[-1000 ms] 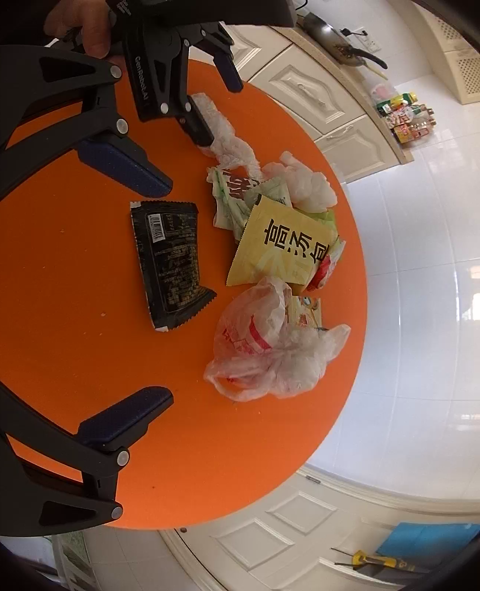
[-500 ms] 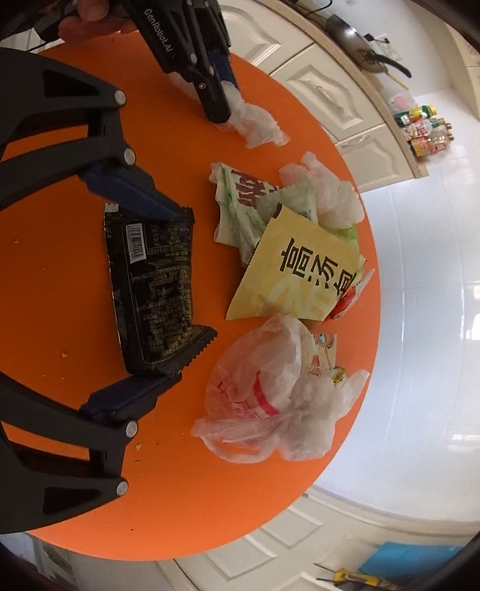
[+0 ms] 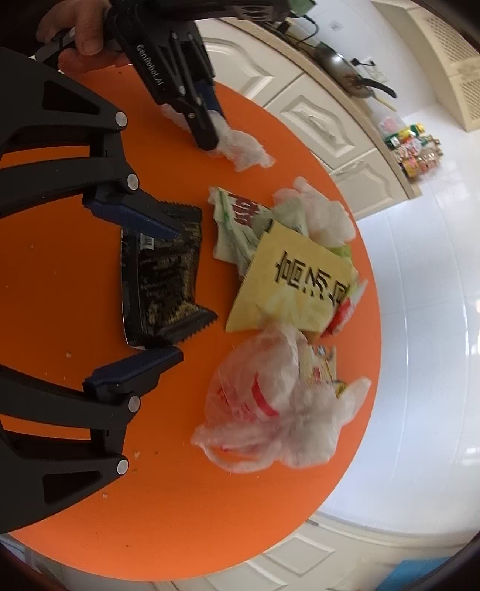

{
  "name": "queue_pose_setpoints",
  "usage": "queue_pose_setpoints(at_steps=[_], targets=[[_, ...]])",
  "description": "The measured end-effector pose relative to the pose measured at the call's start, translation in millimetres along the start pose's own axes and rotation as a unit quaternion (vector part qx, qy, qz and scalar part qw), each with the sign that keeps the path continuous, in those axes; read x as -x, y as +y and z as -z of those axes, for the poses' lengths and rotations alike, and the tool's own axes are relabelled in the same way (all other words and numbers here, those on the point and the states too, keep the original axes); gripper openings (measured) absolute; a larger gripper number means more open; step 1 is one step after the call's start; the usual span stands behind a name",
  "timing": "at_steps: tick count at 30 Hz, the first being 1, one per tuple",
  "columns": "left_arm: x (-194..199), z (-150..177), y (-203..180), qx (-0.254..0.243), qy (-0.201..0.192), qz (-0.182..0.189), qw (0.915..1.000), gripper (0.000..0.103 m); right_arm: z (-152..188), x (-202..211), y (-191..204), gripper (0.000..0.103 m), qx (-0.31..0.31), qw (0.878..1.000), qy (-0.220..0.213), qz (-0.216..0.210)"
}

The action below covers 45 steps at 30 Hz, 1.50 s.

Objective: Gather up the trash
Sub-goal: 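Grasp the clear plastic wrap with the left tool while the right tool grasps the black wrapper, then carry the wrap and black wrapper to the blue bin and release both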

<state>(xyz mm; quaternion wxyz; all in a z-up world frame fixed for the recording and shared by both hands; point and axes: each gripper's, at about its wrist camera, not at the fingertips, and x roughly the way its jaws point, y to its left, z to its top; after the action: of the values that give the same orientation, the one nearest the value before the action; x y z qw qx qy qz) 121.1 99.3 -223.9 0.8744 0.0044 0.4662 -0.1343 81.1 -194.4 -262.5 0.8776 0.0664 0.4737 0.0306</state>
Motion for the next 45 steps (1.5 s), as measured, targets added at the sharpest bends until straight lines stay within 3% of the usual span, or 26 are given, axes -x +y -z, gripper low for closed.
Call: queue_pose_setpoints(at_steps=[2, 4, 6, 10, 12, 21, 30, 39, 45], targets=[[15.4, 14.1, -0.4, 0.0, -0.002, -0.001, 1.0, 0.024, 0.2, -3.0, 10.4, 0.065, 0.018, 1.0, -0.003, 0.014], [23.4, 20.1, -1.7, 0.003, -0.004, 0.006, 1.0, 0.023, 0.2, -4.9, 18.6, 0.046, 0.044, 0.999, -0.004, 0.022], [24.3, 21.6, -3.7, 0.004, -0.005, 0.007, 1.0, 0.021, 0.3, -3.9, 21.1, 0.04, 0.053, 0.998, -0.003, 0.018], [28.8, 25.1, -5.7, 0.006, -0.008, 0.01, 0.9999, 0.02, 2.1, -1.1, 18.0, 0.017, 0.048, 0.999, 0.0, -0.006], [30.8, 27.6, -6.7, 0.006, -0.009, 0.01, 0.9999, 0.02, 4.0, 3.1, 17.2, 0.015, 0.046, 0.999, -0.003, -0.017], [52.1, 33.0, -16.1, 0.015, -0.027, 0.009, 0.9995, 0.02, 3.5, 35.1, 6.8, 0.012, 0.034, 0.999, -0.031, -0.025], [87.7, 28.4, -62.7, -0.013, -0.057, 0.03, 0.9979, 0.02, 9.3, 88.0, -23.1, 0.011, 0.01, 0.997, -0.078, -0.012], [116.8, 19.2, -148.4, -0.079, -0.085, 0.071, 0.9907, 0.02, 26.5, 163.5, -78.2, 0.011, -0.035, 0.989, -0.145, 0.023], [131.3, 12.6, -220.4, -0.128, -0.102, 0.115, 0.9798, 0.02, 48.9, 228.6, -132.8, 0.011, -0.074, 0.975, -0.194, 0.073]])
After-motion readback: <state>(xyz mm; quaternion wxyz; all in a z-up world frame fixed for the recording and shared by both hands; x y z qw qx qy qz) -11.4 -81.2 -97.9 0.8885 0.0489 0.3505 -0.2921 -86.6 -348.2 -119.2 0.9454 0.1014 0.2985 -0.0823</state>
